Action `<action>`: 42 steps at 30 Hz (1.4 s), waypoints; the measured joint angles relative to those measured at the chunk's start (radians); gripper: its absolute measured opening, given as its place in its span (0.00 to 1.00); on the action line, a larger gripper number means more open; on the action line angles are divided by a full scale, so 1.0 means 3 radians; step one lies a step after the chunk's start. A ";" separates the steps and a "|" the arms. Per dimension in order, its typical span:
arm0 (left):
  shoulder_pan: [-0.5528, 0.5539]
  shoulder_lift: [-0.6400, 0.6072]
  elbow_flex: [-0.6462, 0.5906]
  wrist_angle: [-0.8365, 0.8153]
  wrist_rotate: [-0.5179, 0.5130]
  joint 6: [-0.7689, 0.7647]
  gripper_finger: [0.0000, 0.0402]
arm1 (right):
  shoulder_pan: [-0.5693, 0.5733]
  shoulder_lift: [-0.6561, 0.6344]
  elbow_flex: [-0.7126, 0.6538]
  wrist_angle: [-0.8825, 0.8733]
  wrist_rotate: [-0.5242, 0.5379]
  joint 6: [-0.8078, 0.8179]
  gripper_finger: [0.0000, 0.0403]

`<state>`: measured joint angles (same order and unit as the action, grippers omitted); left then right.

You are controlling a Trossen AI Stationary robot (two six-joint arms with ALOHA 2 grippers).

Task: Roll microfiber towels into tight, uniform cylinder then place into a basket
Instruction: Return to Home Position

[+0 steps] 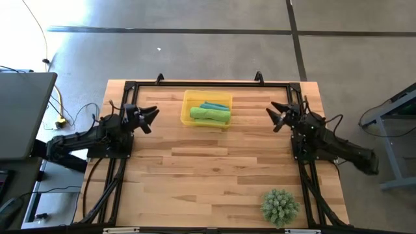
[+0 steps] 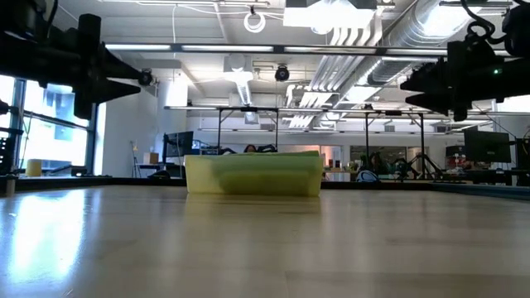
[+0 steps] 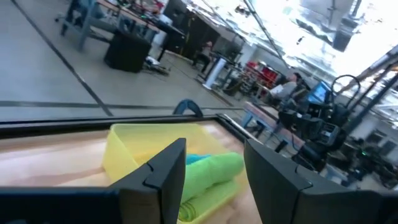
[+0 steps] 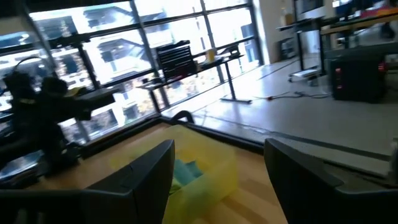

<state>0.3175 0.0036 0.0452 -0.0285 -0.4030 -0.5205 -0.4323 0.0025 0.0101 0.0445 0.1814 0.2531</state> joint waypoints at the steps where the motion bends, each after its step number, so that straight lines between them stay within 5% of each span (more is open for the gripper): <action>1: 0.0035 0.0000 0.0000 -0.0003 0.0000 -0.0001 0.38 | -0.0085 0.0000 0.0000 0.0001 0.0000 0.0000 0.60; 21: 0.0955 0.0000 0.0000 -0.0011 0.0000 0.0000 0.38 | -0.1538 0.0000 -0.0003 0.0009 -0.0001 0.0000 0.60; 42: 0.0975 0.0000 0.0000 -0.0011 0.0000 0.0000 0.38 | -0.1658 0.0000 -0.0004 0.0009 -0.0001 0.0000 0.60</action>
<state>0.6102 0.0036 0.0452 -0.0319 -0.4030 -0.5205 -0.9298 0.0025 0.0090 0.0471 0.1810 0.2531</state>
